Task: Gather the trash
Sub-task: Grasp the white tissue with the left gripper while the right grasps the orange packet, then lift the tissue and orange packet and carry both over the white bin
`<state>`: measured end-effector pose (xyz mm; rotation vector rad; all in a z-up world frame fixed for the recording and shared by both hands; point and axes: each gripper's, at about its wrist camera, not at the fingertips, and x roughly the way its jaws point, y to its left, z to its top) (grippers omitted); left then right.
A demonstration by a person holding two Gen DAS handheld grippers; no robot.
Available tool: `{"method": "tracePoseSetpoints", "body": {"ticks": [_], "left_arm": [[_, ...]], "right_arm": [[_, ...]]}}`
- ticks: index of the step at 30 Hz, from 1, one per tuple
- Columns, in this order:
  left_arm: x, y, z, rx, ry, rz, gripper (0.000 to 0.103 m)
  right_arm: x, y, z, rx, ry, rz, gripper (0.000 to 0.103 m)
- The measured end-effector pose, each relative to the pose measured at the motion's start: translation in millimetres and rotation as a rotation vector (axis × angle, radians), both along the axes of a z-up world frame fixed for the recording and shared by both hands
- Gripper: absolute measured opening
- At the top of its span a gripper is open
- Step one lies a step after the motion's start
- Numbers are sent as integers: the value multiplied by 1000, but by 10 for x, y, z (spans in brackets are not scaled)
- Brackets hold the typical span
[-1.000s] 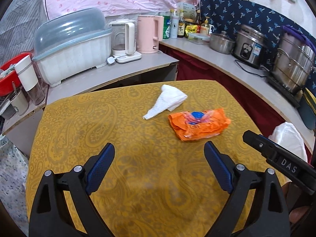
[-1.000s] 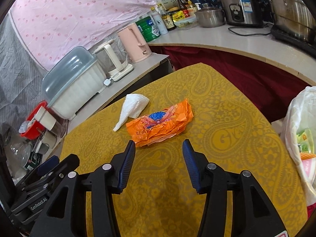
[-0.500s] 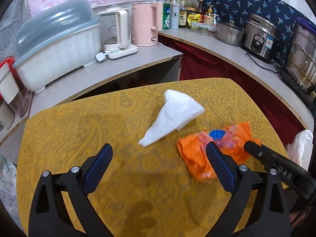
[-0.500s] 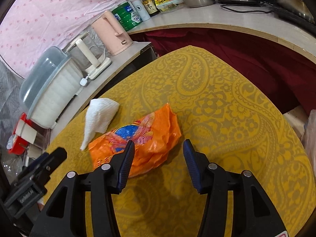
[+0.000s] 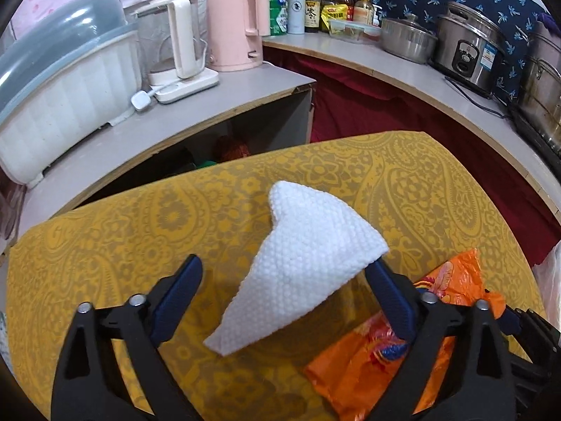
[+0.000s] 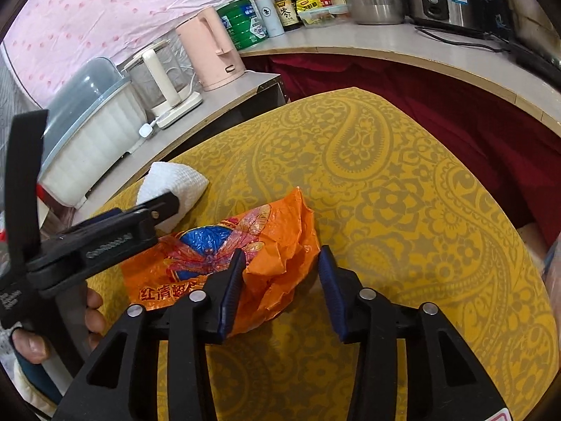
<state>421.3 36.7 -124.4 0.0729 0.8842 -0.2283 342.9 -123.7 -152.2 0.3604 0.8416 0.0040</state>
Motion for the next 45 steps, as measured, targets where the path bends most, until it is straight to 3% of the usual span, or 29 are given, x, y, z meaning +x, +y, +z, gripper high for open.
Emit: {"method": "tracePoseSetpoints", "body": {"ticks": [2, 4, 7, 10, 18, 30, 37, 45], "left_arm": [[40, -25, -66, -7, 33, -16, 58], [32, -46, -110, 0, 44, -19, 47], [-45, -69, -91, 2, 42, -34, 19], [-173, -63, -26, -2, 45, -30, 10], [-752, -55, 456, -22, -8, -33, 8], [-1854, -307, 1212, -59, -100, -81, 9], [-2406, -631, 1429, -76, -132, -144, 9], [-2956, -1028, 1505, -74, -151, -227, 9]], "right_arm": [[4, -26, -8, 12, 0, -10, 33], [0, -40, -16, 21, 2, -10, 25], [-19, -25, -11, 33, 6, 6, 15], [-82, 2, 36, 29, 5, 13, 11], [-540, -72, 413, 36, -45, -5, 10], [-1622, -578, 1183, 37, -178, -95, 10], [-2241, -949, 1431, 31, -233, -168, 10], [-2828, -1314, 1471, 34, -262, -253, 10]]}}
